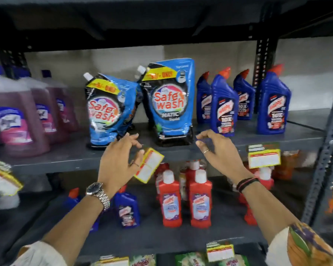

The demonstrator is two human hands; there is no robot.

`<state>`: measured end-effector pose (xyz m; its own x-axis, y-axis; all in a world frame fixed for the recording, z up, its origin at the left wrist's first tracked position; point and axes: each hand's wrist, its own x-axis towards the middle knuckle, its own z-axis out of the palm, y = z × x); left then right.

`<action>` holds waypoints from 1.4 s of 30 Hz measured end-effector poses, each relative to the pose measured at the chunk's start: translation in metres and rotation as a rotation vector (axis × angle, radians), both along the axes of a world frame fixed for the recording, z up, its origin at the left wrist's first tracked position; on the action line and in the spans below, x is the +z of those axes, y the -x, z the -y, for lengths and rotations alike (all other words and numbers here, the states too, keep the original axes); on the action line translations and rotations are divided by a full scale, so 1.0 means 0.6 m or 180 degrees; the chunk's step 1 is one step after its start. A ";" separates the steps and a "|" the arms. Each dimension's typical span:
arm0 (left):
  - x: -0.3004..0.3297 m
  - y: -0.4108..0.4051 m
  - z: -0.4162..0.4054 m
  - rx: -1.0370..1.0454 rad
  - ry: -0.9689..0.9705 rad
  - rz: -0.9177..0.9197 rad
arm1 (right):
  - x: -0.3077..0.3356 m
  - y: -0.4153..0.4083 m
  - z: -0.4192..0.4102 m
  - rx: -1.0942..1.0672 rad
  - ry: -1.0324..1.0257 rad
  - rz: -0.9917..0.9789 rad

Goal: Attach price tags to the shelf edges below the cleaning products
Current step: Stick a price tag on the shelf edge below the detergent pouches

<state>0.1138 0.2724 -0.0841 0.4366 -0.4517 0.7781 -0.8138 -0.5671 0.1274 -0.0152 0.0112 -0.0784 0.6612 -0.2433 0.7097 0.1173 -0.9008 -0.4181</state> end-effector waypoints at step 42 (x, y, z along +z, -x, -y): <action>-0.034 -0.062 -0.100 -0.0385 -0.0425 -0.0431 | -0.022 -0.080 -0.187 0.0402 0.0300 -0.1009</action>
